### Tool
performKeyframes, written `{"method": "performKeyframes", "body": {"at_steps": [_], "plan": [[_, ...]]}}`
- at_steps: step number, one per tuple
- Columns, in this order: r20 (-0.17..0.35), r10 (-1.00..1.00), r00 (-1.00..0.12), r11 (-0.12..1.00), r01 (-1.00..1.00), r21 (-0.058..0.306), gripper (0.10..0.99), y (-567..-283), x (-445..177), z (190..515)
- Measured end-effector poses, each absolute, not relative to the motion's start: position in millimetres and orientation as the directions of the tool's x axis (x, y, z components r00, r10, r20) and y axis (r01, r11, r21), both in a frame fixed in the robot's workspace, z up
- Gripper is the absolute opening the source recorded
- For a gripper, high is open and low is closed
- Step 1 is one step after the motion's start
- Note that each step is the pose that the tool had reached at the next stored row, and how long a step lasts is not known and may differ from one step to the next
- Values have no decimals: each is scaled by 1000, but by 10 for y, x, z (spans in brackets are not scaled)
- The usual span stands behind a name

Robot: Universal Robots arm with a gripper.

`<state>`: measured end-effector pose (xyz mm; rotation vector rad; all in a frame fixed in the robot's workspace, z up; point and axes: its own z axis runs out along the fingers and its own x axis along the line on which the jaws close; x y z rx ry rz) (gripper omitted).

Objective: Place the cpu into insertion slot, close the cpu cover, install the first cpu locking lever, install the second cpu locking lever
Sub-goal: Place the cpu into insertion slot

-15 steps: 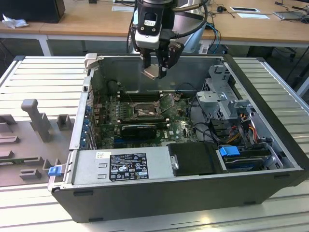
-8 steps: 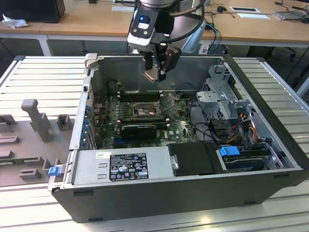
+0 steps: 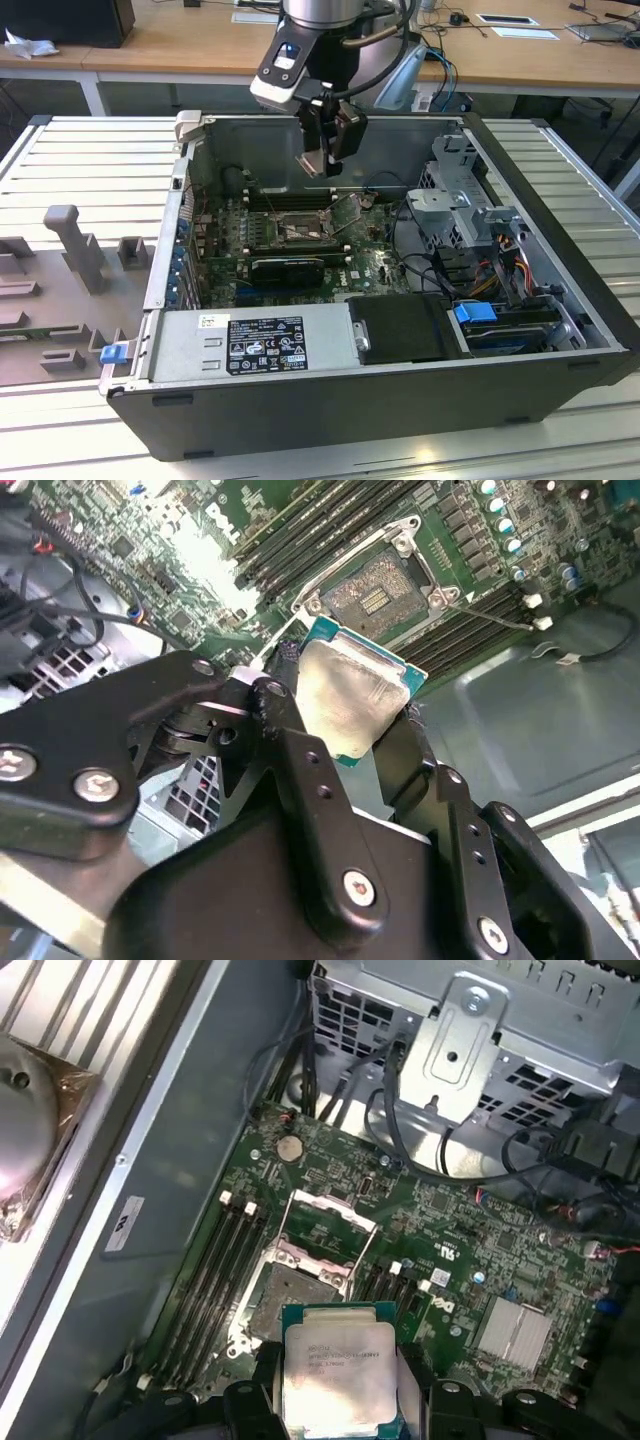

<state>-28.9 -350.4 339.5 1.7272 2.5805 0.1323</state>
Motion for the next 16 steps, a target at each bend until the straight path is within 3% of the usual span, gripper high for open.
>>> {"method": "performKeyframes", "body": {"at_steps": [16], "plan": [[20,982,-188,185,979,87,541,-3500,-304,3142]]}}
